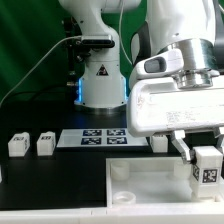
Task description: Assemble one leg
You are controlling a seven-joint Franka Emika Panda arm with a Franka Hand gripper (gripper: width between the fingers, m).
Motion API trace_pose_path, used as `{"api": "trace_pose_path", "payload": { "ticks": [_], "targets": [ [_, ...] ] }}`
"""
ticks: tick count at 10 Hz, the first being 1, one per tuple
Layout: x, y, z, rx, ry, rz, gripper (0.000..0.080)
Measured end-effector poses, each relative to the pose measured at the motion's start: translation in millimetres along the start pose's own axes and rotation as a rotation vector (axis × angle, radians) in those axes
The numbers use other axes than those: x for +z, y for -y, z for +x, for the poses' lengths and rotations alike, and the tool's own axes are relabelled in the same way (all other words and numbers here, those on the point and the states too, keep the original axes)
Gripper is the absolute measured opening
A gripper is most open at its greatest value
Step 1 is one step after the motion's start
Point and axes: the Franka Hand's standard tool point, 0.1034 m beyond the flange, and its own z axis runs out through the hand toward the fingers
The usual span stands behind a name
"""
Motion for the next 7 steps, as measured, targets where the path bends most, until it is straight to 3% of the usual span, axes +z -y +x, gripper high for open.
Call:
{"api": "trace_pose_path", "payload": {
  "ticks": [3,4,5,7],
  "targets": [
    [0.2,-1.3,-0.2,-0.017,0.001,-0.001,0.0294],
    [0.2,-1.3,-0.2,-0.021,0.001,-0.001,0.0477],
    [0.2,-1.3,-0.3,-0.026,0.001,-0.001,0.0590],
    [0.3,-1.3,-0.4,-0.035,0.001,-0.001,0.0637]
  ]
}}
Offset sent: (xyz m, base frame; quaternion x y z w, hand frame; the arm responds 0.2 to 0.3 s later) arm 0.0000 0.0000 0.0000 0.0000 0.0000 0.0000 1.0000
